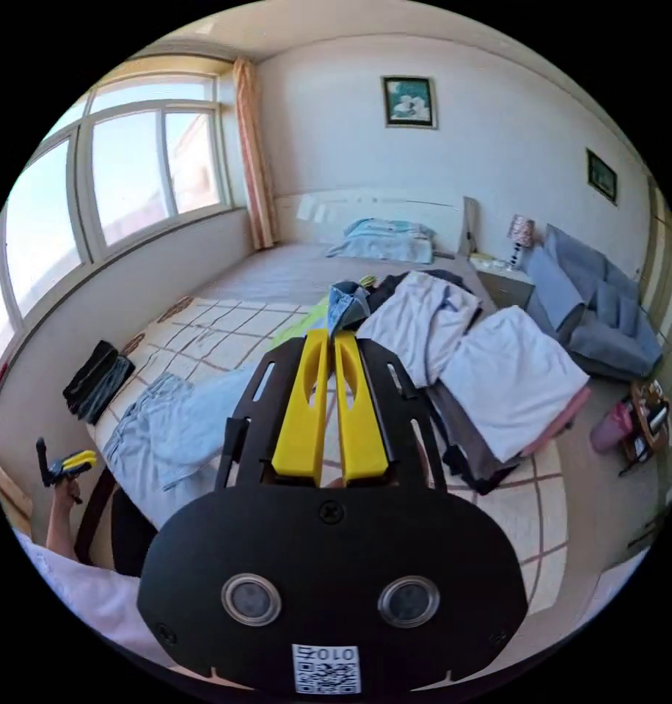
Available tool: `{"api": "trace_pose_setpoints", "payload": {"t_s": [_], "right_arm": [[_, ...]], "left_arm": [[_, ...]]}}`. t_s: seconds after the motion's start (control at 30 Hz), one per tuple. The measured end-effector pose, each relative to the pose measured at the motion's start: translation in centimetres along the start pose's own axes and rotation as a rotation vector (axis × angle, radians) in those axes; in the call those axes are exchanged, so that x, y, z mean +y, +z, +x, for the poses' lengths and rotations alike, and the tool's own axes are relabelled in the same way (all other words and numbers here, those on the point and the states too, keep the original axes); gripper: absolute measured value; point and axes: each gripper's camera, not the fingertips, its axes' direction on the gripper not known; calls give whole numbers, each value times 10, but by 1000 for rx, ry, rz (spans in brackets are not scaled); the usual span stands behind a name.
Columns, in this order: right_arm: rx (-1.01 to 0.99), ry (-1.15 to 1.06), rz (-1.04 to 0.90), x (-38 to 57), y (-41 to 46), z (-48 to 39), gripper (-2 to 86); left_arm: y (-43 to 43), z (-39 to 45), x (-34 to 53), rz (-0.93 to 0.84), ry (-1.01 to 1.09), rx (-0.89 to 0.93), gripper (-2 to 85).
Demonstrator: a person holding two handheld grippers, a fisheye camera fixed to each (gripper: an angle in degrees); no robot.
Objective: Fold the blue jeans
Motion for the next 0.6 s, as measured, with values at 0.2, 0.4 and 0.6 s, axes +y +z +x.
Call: {"api": "trace_pose_setpoints", "payload": {"t_s": [0.2, 0.4, 0.6], "right_arm": [[105, 172, -167, 85, -24, 108, 87], [-137, 13, -252, 205, -1, 54, 90], [-318, -6, -331, 285, 31, -25, 98]], "left_arm": [[28, -4, -25, -89, -40, -98, 167], [64, -49, -51, -181, -144, -115, 209], [94, -94, -49, -212, -180, -31, 225]]}}
